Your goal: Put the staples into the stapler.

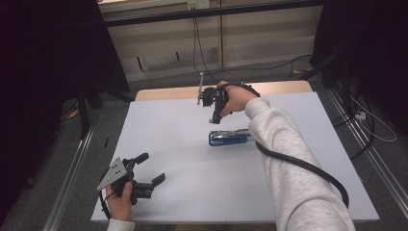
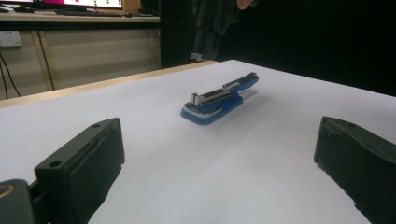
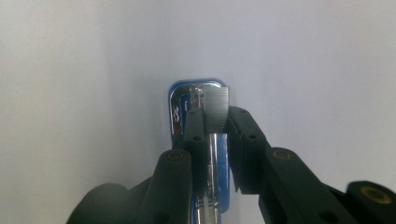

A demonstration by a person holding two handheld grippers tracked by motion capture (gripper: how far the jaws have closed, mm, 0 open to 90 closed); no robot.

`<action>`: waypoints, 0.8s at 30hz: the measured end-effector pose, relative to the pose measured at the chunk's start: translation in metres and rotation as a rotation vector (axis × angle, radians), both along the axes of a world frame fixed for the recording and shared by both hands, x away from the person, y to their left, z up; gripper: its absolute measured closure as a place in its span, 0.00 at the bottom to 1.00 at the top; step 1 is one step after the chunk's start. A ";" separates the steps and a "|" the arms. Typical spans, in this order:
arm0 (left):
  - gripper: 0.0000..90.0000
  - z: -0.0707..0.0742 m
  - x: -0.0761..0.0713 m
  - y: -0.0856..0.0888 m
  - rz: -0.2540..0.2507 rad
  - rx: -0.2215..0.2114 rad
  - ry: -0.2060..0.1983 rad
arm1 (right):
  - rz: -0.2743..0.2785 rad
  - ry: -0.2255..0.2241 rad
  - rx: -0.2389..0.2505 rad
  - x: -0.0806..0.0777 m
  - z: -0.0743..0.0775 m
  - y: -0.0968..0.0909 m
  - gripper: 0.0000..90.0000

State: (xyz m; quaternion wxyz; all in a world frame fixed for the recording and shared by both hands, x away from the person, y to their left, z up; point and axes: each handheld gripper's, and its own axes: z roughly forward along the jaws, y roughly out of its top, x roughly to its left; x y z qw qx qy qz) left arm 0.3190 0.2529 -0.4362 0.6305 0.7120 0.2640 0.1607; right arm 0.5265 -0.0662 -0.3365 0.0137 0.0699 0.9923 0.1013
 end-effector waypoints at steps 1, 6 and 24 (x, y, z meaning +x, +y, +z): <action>0.02 0.000 0.000 0.000 0.000 0.000 0.000 | 0.000 0.000 0.000 0.000 0.000 0.000 0.87; 0.02 0.001 0.001 0.001 0.001 0.008 -0.015 | -0.008 0.001 0.002 0.000 -0.002 -0.002 0.87; 0.02 0.002 0.001 0.000 -0.004 0.005 -0.007 | 0.004 0.009 0.011 -0.001 -0.014 0.001 0.87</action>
